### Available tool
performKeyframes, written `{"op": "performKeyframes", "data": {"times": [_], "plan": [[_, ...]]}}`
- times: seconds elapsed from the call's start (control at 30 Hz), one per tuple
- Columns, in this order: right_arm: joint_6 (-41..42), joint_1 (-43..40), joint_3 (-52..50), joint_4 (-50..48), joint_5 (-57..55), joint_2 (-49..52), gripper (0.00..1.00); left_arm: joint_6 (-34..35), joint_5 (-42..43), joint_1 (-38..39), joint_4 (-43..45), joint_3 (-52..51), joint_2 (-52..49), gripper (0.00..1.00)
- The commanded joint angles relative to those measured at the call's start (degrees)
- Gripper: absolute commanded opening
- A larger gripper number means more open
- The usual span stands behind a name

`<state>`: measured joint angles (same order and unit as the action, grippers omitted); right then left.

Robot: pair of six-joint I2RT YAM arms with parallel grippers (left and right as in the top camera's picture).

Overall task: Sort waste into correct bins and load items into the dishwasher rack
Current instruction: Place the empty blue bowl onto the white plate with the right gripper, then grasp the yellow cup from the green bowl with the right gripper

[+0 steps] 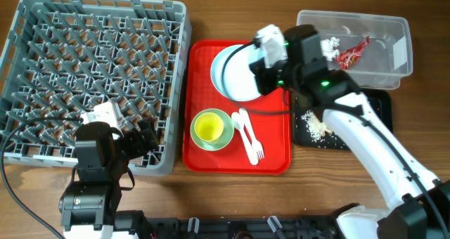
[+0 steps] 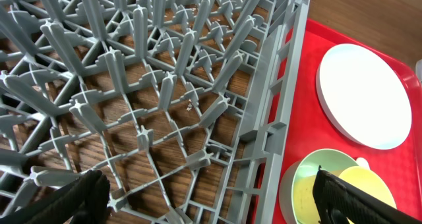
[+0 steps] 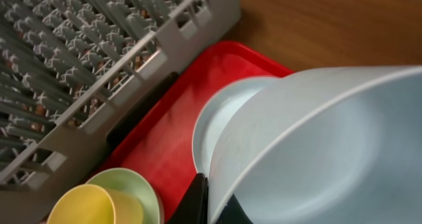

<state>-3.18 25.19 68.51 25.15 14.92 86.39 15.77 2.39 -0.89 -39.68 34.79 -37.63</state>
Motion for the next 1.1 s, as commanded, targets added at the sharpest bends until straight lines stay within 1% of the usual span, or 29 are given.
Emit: {"op": "performKeyframes", "data": {"times": [0.0, 0.13, 0.17, 0.27, 0.3, 0.33, 0.37, 0.4, 0.43, 0.47, 0.53, 0.6, 0.67, 0.7, 0.8, 0.87, 0.97, 1.0, 1.07], "plan": [[-4.3, 3.3, 1.3, -3.3, -4.4, 5.4, 0.05, -0.3, -0.5, -0.2, 0.2, 1.1, 0.1, 1.00], [-3.8, 5.4, 1.3, -5.3, -4.4, 14.0, 0.04, -0.3, -0.6, -0.2, 0.2, 1.1, 0.1, 1.00], [-2.6, 5.5, 1.3, -5.7, -4.4, 15.8, 0.05, -0.3, -0.5, -0.2, 0.2, 1.1, 0.1, 1.00], [-0.7, 5.5, 1.3, -6.7, -4.4, 19.4, 0.04, -0.3, -0.5, -0.2, 0.2, 1.1, 0.1, 1.00], [-0.6, 5.5, 1.3, -6.7, -4.3, 19.8, 0.06, -0.3, -0.5, -0.2, 0.2, 1.1, 0.1, 1.00], [0.3, 5.5, 1.3, -6.7, -4.4, 19.8, 0.16, -0.3, -0.5, -0.2, 0.2, 1.1, 0.0, 1.00], [0.4, 5.5, 1.3, -6.7, -4.3, 19.8, 0.22, -0.3, -0.6, -0.2, 0.2, 1.1, 0.1, 1.00], [0.4, 5.5, 1.3, -6.6, -4.2, 19.8, 0.25, -0.3, -0.5, -0.2, 0.2, 1.1, 0.1, 1.00], [0.4, 5.5, 1.3, -6.3, -3.7, 19.8, 0.36, -0.3, -0.5, -0.2, 0.2, 1.1, 0.1, 1.00], [0.4, 5.5, 1.3, -5.4, -2.8, 19.6, 0.40, -0.3, -0.5, -0.2, 0.2, 1.1, 0.1, 1.00], [3.5, 5.5, 1.4, -3.1, -1.9, 17.5, 0.45, -0.3, -0.5, -0.2, 0.2, 1.1, 0.1, 1.00], [4.8, 5.5, 2.2, -0.1, -1.9, 14.1, 0.49, -0.3, -0.5, -0.2, 0.2, 1.1, 0.1, 1.00], [6.7, 5.5, 3.5, 3.8, -1.0, 8.0, 0.51, -0.3, -0.6, -0.2, 0.2, 1.1, 0.1, 1.00], [7.1, 5.5, 3.5, 4.6, 0.3, 6.0, 0.51, -0.3, -0.5, -0.2, 0.2, 1.1, 0.1, 1.00], [12.9, 5.6, 3.5, 9.5, 7.3, 0.5, 0.54, -0.3, -0.5, -0.2, 0.2, 1.1, 0.1, 1.00], [15.7, 6.1, 3.4, 12.6, 11.0, 0.5, 0.57, -0.3, -0.5, -0.2, 0.2, 1.1, 0.1, 1.00], [16.8, 9.1, 3.0, 14.8, 10.2, 2.0, 0.60, -0.3, -0.5, -0.2, 0.2, 1.1, 0.1, 1.00], [17.3, 10.4, 3.0, 15.1, 8.8, 3.0, 0.60, -0.3, -0.5, -0.2, 0.2, 1.1, 0.1, 1.00], [23.2, 12.5, 3.0, 16.6, 3.0, 5.1, 0.59, -0.3, -0.5, -0.2, 0.1, 1.1, 0.1, 1.00]]}}
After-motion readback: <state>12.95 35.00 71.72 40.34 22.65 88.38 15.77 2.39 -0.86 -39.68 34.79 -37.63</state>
